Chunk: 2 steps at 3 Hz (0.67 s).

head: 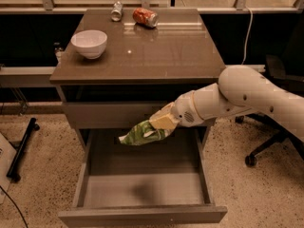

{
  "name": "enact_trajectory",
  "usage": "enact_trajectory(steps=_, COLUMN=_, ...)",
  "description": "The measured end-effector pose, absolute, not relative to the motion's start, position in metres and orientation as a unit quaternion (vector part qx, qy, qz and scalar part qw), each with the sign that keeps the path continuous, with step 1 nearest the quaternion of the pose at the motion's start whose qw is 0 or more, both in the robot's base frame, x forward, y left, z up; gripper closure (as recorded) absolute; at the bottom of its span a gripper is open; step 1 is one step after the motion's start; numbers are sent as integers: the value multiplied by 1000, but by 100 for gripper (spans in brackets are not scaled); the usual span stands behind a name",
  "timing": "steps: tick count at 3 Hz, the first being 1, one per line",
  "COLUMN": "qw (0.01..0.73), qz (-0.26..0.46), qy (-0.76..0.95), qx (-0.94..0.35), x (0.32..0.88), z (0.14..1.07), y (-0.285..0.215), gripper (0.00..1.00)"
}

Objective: Place green jalapeno chip bag into middle drawer

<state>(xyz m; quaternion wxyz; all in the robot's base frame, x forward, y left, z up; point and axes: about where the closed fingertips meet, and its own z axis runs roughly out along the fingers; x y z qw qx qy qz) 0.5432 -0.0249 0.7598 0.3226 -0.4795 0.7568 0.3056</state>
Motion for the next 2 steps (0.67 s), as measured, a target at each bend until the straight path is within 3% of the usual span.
enact_trajectory(steps=2, qw=291, qz=325, qy=775, qx=-456, x=572, z=663, y=-3, gripper=100)
